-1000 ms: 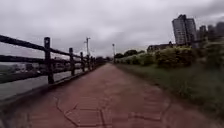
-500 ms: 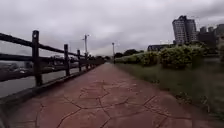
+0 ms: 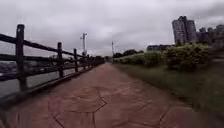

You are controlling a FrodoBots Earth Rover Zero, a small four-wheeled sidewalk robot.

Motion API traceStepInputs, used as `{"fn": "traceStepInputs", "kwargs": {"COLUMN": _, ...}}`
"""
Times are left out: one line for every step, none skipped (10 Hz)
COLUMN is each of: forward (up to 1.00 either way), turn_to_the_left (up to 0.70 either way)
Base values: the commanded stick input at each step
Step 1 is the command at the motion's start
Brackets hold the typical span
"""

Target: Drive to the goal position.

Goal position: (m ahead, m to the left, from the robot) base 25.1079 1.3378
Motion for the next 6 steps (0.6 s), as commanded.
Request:
{"fn": "traceStepInputs", "kwargs": {"forward": 1.0, "turn_to_the_left": 0.0}}
{"fn": "traceStepInputs", "kwargs": {"forward": 1.0, "turn_to_the_left": 0.0}}
{"fn": "traceStepInputs", "kwargs": {"forward": 1.0, "turn_to_the_left": 0.0}}
{"fn": "traceStepInputs", "kwargs": {"forward": 1.0, "turn_to_the_left": 0.0}}
{"fn": "traceStepInputs", "kwargs": {"forward": 1.0, "turn_to_the_left": 0.0}}
{"fn": "traceStepInputs", "kwargs": {"forward": 1.0, "turn_to_the_left": 0.0}}
